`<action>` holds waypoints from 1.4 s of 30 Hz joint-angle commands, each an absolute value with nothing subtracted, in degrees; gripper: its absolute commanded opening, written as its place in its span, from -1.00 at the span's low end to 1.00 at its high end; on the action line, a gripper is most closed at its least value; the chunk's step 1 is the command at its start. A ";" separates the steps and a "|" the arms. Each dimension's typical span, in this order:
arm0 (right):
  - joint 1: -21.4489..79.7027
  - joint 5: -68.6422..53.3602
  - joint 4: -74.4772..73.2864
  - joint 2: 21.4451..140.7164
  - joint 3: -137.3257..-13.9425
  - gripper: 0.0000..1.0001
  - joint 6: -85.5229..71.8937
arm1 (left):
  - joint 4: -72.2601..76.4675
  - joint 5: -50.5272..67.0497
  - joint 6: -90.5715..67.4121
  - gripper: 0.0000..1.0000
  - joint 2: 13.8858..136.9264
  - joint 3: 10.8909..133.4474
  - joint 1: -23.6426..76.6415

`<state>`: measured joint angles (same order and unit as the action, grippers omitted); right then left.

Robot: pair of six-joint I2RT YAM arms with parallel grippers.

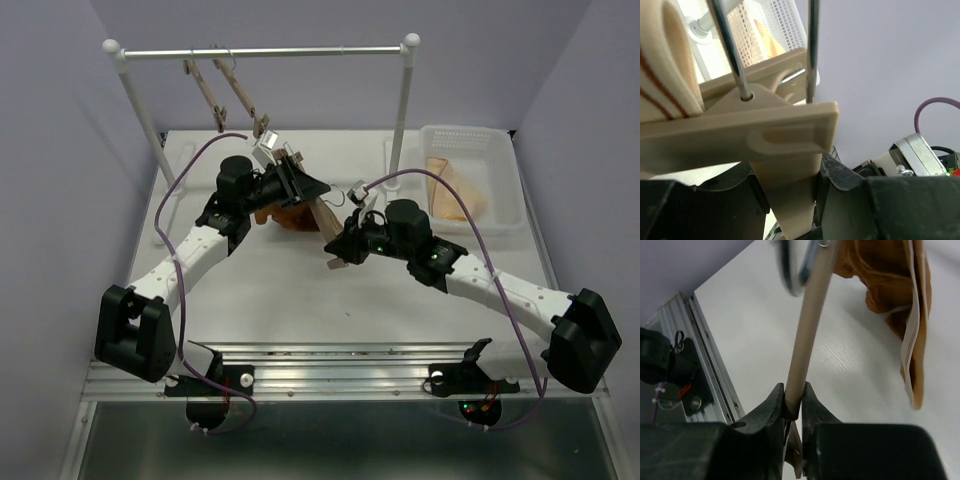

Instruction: Remove the underwear clipped to the hanger

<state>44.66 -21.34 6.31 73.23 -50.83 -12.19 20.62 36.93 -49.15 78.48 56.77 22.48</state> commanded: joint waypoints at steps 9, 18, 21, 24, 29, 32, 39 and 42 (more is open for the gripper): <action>47.46 -0.09 7.47 70.75 -53.26 -0.99 -0.71 | 16.63 34.11 -49.48 0.98 74.45 58.62 22.50; 47.99 6.92 6.86 70.58 -53.61 -0.99 4.65 | 9.24 30.33 -50.27 0.98 71.29 58.36 22.41; 48.51 10.98 7.47 70.66 -52.83 -0.98 6.59 | 5.98 25.68 -51.41 0.98 67.86 56.78 22.41; 49.83 13.79 9.84 70.75 -51.42 -0.99 9.93 | 4.22 19.44 -52.73 0.98 64.96 56.34 22.50; 54.22 20.98 11.77 72.68 -51.42 -0.99 14.84 | 1.85 15.82 -54.32 0.98 66.18 58.97 22.50; 56.50 26.34 13.01 74.26 -51.85 -0.99 17.39 | 1.93 15.38 -55.11 0.98 67.85 59.76 22.76; 60.29 34.71 15.81 78.66 -52.91 -0.99 21.97 | 1.32 15.12 -55.37 0.48 69.78 61.08 23.38; 61.44 38.05 16.87 80.33 -53.61 -0.98 23.64 | 0.09 15.47 -54.58 0.20 70.49 61.96 23.38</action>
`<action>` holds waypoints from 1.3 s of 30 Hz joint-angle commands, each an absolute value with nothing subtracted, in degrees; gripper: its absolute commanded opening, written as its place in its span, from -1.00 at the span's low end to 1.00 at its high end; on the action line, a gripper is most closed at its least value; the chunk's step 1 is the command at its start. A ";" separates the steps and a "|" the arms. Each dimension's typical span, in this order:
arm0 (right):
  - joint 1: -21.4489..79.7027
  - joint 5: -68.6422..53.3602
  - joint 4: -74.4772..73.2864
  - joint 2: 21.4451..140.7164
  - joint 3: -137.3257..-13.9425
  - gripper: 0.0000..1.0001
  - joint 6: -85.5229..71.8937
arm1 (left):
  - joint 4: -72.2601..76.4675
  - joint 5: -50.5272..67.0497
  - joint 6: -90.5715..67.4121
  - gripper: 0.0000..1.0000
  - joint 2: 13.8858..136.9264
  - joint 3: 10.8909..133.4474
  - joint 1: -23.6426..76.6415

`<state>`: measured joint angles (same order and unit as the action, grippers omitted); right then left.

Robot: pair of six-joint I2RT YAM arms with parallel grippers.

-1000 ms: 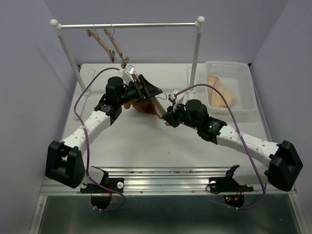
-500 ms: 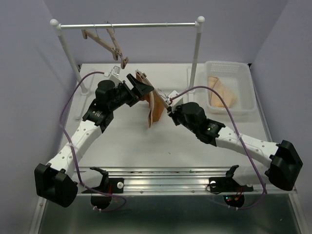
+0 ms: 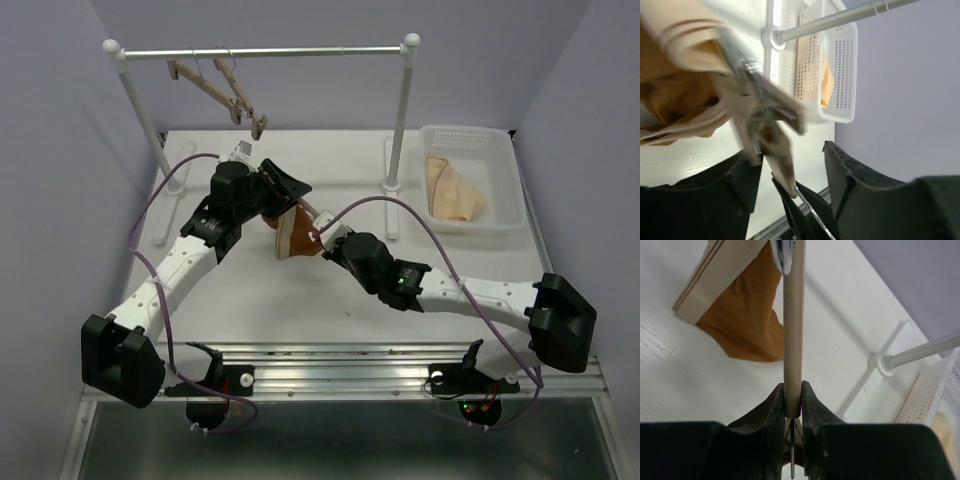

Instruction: Remove the underwear clipped to the hanger

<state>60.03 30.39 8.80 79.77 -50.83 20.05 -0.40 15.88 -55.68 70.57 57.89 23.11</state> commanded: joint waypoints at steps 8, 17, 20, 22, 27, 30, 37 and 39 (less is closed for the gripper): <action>63.02 40.26 20.48 82.36 -53.70 -0.99 25.31 | -6.24 14.41 -51.59 -0.21 72.86 64.69 23.38; 64.07 33.85 13.55 81.04 -54.14 -0.49 19.10 | -4.57 15.64 -40.98 -1.00 74.88 67.15 23.47; 64.07 30.07 9.16 79.02 -54.32 -0.05 14.78 | -2.03 17.40 -37.10 -1.00 74.27 66.45 23.29; 64.07 26.82 6.34 76.74 -53.97 0.36 11.00 | -0.97 19.59 -32.27 -1.00 73.39 65.83 23.38; 62.06 16.89 2.82 69.62 -53.18 1.00 4.23 | -0.71 23.62 -21.39 -1.00 71.63 63.90 23.29; 56.36 8.13 0.80 64.26 -52.65 1.00 2.38 | -0.44 31.19 -17.15 -1.00 70.58 61.79 23.29; 36.75 -7.98 0.53 60.73 -52.29 1.00 4.90 | 0.79 39.09 -14.95 -1.00 66.63 57.66 23.47; 34.20 -13.33 0.62 63.17 -53.69 1.00 6.24 | 0.97 41.82 -14.07 -1.00 65.40 57.04 23.55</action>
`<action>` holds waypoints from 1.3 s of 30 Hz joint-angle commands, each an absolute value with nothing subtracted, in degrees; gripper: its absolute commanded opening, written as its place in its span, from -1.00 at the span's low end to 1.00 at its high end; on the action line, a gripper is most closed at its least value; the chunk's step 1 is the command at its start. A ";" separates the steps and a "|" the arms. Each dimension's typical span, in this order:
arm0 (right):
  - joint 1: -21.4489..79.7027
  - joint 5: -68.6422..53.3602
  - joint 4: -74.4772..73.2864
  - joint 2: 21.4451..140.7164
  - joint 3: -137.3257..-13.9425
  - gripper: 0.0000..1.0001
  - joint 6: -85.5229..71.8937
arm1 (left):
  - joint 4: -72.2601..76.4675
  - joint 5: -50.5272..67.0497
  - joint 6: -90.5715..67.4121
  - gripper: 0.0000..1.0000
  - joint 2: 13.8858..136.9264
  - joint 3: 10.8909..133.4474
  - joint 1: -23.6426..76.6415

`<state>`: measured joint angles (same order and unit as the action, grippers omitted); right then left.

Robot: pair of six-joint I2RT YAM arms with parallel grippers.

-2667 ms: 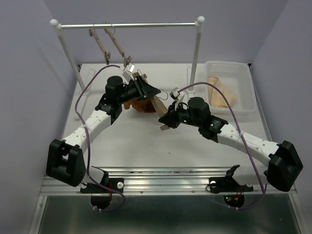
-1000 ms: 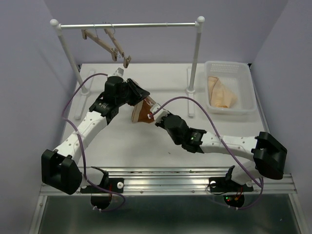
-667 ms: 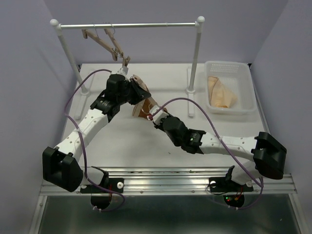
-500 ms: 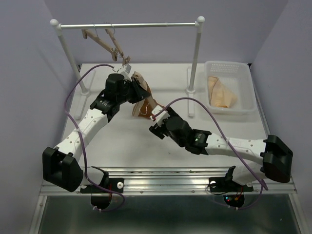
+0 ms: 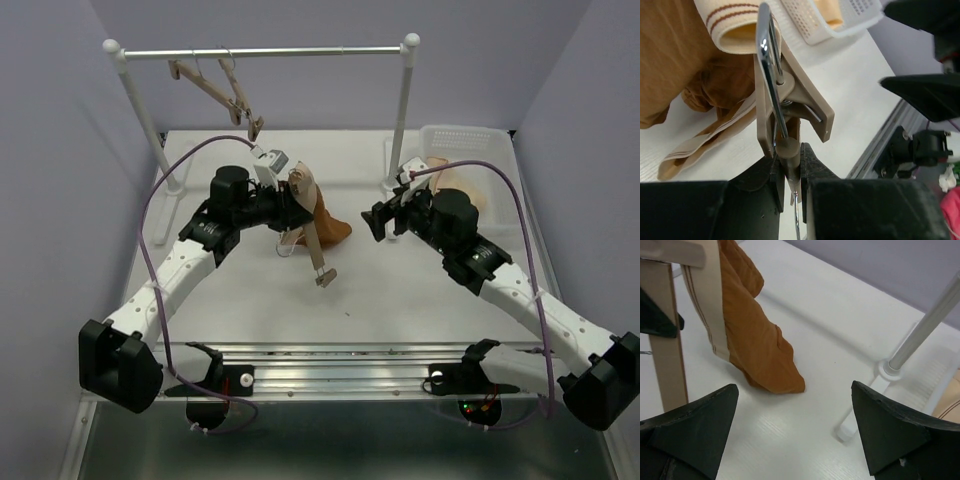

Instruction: Remove the underwear clipped to the hanger

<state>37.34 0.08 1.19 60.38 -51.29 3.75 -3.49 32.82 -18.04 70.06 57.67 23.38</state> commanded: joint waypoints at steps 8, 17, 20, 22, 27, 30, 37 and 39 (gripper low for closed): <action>31.64 -41.65 0.61 71.80 -60.64 0.95 14.86 | -2.72 54.74 -7.92 -1.00 60.91 57.04 23.91; 31.64 -51.15 0.70 76.11 -66.26 0.99 12.66 | -5.54 59.06 -5.01 -1.00 59.86 54.58 24.08; 31.64 -52.64 2.37 77.34 -68.02 0.98 11.16 | -5.63 61.08 -4.40 -1.00 59.15 54.23 24.26; 31.64 -54.84 4.39 78.39 -68.29 0.98 9.32 | -5.54 61.26 -3.96 -1.00 58.63 53.88 24.34; 31.64 -59.23 6.76 81.56 -70.49 0.96 6.60 | -4.92 61.88 -4.75 -1.00 58.45 53.70 24.70; 31.64 -63.79 9.57 82.97 -70.66 0.81 4.23 | -4.40 62.05 -5.36 -1.00 59.23 53.61 25.05; 31.64 -62.94 14.06 82.88 -69.52 -0.20 0.09 | -2.38 62.84 -6.24 -1.00 60.56 53.18 25.93; 31.64 -63.10 14.15 82.44 -69.35 -0.39 0.09 | -1.50 62.40 -6.85 -1.00 60.56 52.48 26.02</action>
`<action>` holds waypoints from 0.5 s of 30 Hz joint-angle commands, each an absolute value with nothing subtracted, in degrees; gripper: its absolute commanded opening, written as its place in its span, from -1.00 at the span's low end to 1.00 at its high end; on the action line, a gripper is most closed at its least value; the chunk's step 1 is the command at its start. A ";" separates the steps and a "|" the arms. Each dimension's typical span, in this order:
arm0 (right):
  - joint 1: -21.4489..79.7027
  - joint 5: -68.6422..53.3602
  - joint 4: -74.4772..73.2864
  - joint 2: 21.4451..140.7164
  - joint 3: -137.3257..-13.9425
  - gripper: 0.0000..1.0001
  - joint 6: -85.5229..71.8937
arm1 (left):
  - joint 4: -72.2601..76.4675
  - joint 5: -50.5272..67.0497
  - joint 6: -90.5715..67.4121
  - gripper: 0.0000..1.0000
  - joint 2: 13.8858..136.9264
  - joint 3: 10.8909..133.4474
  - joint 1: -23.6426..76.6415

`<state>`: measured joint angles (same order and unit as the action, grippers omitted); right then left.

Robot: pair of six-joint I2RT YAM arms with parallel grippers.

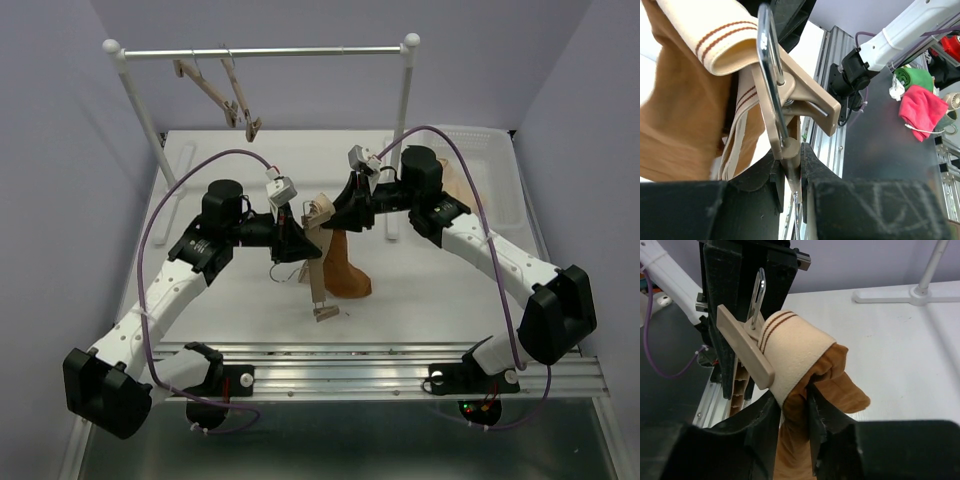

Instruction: Remove the underwear clipped to the hanger

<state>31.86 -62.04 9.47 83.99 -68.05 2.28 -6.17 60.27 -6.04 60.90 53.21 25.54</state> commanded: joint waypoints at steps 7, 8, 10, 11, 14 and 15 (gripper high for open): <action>31.64 -59.53 13.80 81.48 -69.96 -0.99 -5.80 | -0.53 60.04 -9.23 -1.00 62.66 52.47 26.37; 31.64 -58.11 13.45 81.13 -69.70 -0.99 -5.80 | -0.53 58.12 -9.66 -1.00 62.75 52.47 26.28; 31.64 -55.47 12.22 80.34 -69.26 -0.99 -4.31 | -1.23 55.39 -10.89 -0.79 63.10 52.82 26.28; 31.64 -53.46 10.91 79.55 -68.82 -0.99 -3.00 | -2.01 52.93 -11.25 -0.37 63.37 52.82 26.28; 31.64 -51.24 9.23 78.14 -67.94 -0.99 -1.33 | -2.98 51.07 -12.48 0.46 64.16 52.82 26.37; 31.64 -50.46 8.97 77.18 -67.68 -0.99 -0.88 | -3.16 50.28 -12.65 0.89 64.33 53.00 26.37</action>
<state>31.83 -55.46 7.84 82.37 -67.64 -3.01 -2.68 53.69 -10.76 63.77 52.84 25.93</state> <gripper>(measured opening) 0.057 0.750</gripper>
